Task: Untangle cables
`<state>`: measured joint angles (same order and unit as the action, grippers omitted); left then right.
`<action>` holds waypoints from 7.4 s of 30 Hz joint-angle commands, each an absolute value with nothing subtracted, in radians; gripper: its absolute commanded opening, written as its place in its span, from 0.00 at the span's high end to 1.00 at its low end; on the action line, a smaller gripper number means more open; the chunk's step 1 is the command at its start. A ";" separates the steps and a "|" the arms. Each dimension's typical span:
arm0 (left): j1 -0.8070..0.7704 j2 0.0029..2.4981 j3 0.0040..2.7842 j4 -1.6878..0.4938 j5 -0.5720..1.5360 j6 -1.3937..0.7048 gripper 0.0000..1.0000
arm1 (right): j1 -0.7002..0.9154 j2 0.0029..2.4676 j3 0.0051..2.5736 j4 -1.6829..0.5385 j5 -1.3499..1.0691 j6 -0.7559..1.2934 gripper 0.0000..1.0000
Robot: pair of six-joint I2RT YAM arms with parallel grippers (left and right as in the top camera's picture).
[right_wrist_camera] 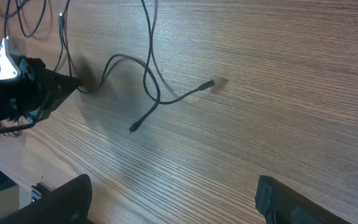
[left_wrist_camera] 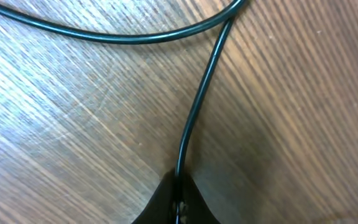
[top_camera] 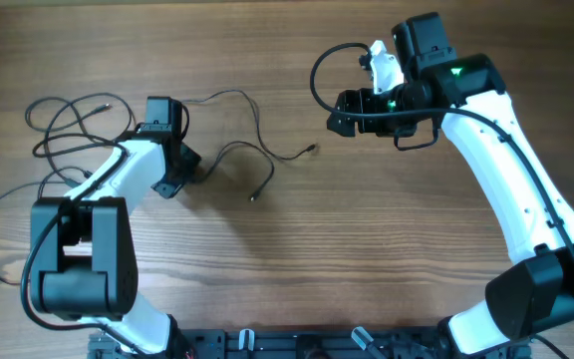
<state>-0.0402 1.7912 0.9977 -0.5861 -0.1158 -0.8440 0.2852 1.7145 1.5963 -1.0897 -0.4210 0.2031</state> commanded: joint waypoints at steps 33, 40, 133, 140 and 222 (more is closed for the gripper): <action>0.507 1.870 1.753 -0.334 -0.019 -0.324 0.00 | 0.289 1.702 1.592 -1.156 -0.419 0.208 0.13; 0.410 1.655 1.753 -0.434 0.012 -0.382 0.00 | 0.295 1.678 1.638 -1.132 -0.400 0.145 0.07; -0.273 1.373 1.752 -1.198 0.062 -0.382 0.00 | 0.053 0.016 0.005 0.021 -0.255 0.133 0.00; -0.270 1.298 1.670 -1.146 0.003 -0.344 0.00 | 0.053 0.016 0.005 0.021 -0.255 0.133 0.00; -0.088 0.006 0.006 -0.060 0.182 -0.033 0.00 | 0.053 0.016 0.005 0.021 -0.255 0.133 0.00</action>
<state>-0.0921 0.0147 0.0151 -0.0608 0.1883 -0.0486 0.0551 0.0269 0.0063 0.0177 -0.2642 0.1165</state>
